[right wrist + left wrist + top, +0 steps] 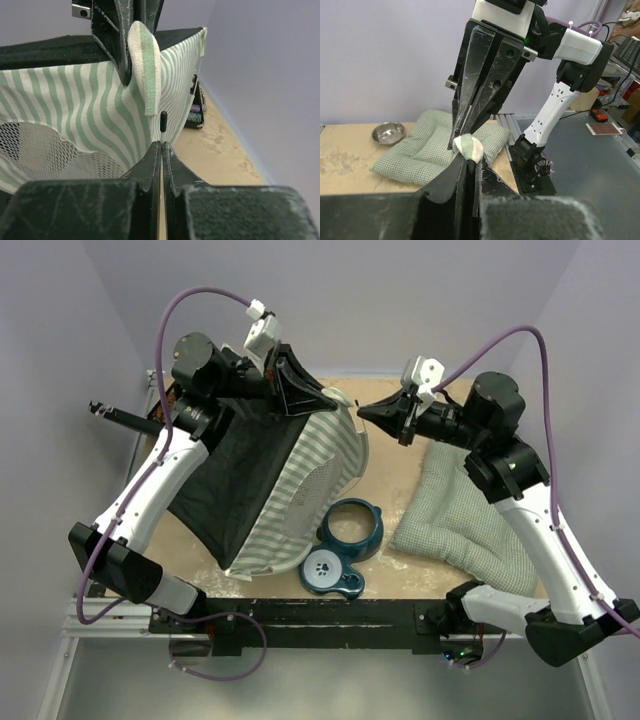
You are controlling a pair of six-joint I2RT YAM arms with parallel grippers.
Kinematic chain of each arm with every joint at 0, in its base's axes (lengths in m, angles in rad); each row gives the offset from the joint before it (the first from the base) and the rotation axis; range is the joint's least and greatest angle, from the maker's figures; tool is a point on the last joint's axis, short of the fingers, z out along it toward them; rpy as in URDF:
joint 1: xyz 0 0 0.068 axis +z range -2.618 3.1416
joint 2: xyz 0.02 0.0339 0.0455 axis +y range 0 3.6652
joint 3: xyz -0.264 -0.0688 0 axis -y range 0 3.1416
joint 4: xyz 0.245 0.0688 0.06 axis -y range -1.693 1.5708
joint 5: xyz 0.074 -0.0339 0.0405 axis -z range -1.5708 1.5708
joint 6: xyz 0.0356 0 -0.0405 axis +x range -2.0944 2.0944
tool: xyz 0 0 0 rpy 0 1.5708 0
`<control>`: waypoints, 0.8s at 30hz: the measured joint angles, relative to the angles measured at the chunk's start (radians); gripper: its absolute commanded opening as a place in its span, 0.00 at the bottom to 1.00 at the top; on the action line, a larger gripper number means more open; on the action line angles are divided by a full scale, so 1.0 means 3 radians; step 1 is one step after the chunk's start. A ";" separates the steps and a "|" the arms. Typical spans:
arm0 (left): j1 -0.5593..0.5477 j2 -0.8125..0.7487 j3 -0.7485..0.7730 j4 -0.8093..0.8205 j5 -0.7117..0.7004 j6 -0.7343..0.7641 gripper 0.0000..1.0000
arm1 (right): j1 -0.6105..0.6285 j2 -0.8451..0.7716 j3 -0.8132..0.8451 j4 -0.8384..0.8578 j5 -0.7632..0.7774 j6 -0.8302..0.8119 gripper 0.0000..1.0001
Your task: Set up the pet tent
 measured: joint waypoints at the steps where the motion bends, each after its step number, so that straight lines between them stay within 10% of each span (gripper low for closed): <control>1: 0.0000 0.0000 0.0000 0.0001 0.0000 -0.0005 0.00 | 0.0006 -0.0001 -0.0011 0.0003 0.0000 -0.0009 0.00; 24: 0.0001 0.0050 0.0025 0.0003 0.0003 -0.0061 0.00 | 0.0089 0.0023 -0.0126 0.0079 0.0038 -0.0104 0.00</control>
